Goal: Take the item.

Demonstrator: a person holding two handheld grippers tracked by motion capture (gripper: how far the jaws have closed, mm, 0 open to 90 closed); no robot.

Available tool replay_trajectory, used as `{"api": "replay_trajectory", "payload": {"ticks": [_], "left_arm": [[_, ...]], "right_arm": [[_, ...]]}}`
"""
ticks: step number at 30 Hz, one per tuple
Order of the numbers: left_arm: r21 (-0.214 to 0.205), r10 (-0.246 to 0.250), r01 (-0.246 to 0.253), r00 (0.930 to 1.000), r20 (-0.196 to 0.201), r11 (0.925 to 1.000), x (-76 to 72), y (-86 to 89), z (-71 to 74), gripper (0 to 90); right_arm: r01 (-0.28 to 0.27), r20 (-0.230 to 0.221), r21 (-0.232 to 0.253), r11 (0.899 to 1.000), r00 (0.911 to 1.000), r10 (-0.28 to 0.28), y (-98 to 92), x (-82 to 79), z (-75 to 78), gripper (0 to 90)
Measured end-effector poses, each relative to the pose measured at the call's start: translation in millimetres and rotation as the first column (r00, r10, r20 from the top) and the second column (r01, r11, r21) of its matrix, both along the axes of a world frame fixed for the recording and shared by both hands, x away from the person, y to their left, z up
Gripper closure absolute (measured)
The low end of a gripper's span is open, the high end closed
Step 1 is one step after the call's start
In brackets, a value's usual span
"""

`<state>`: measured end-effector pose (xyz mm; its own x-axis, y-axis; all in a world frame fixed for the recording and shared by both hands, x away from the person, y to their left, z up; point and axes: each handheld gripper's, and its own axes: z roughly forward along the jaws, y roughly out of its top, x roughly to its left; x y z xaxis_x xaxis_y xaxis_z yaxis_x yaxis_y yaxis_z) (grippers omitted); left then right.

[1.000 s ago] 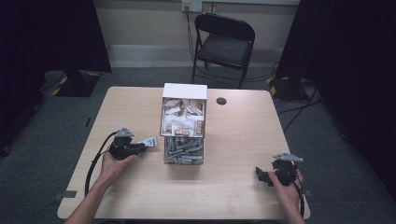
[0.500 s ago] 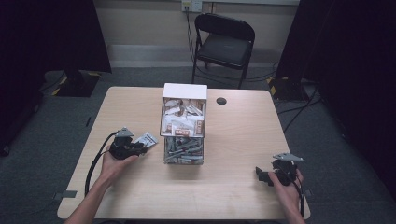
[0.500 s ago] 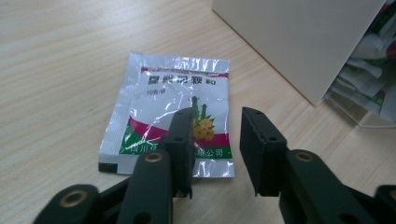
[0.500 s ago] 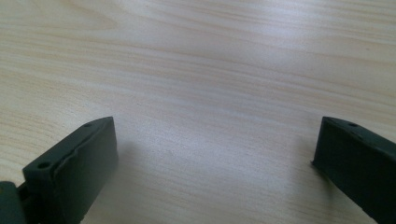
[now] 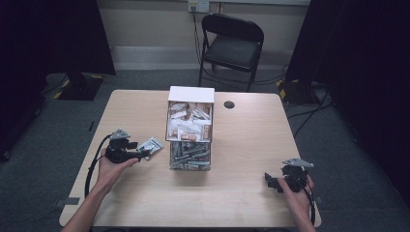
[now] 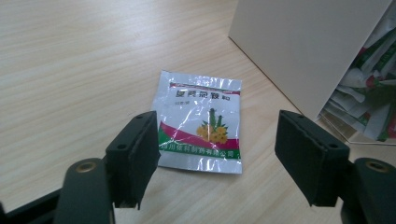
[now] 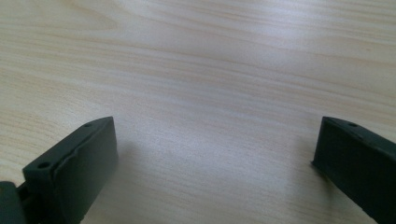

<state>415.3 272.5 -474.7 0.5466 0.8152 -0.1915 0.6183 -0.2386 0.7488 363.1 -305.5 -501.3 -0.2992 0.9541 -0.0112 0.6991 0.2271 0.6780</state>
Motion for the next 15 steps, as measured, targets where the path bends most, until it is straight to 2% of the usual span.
{"api": "replay_trajectory", "payload": {"ticks": [2, 9, 10, 12, 15], "left_arm": [[0.001, 0.011, -0.011, 0.9999, 0.009, 0.9999, -3.5, 4.4, 5.7, 26.4], [0.006, -0.001, 0.0, 0.9997, 0.024, 1.0, -15.6, 10.7, 17.3, 18.2], [0.017, -0.006, 0.006, 0.9995, 0.031, 0.9998, -19.4, 11.9, 20.8, 18.1], [0.013, -0.005, 0.004, 0.9991, 0.043, 0.9999, -24.6, 13.9, 24.5, 18.1], [0.004, 0.007, -0.007, 0.9994, 0.033, 1.0, -28.0, 16.2, 27.2, 18.2]], "right_arm": [[0.0, 0.0, 0.0, 1.0, 1.0, 0.0, 0.0, 0.0, 0.0, 0.0], [0.0, 0.0, 0.0, 1.0, 1.0, 0.0, 0.0, 0.0, 0.0, 0.0], [0.0, 0.0, 0.0, 1.0, 1.0, 0.0, 0.0, 0.0, 0.0, 0.0], [0.0, 0.0, 0.0, 1.0, 1.0, 0.0, 0.0, 0.0, 0.0, 0.0], [0.0, 0.0, 0.0, 1.0, 1.0, 0.0, 0.0, 0.0, 0.0, 0.0]]}}
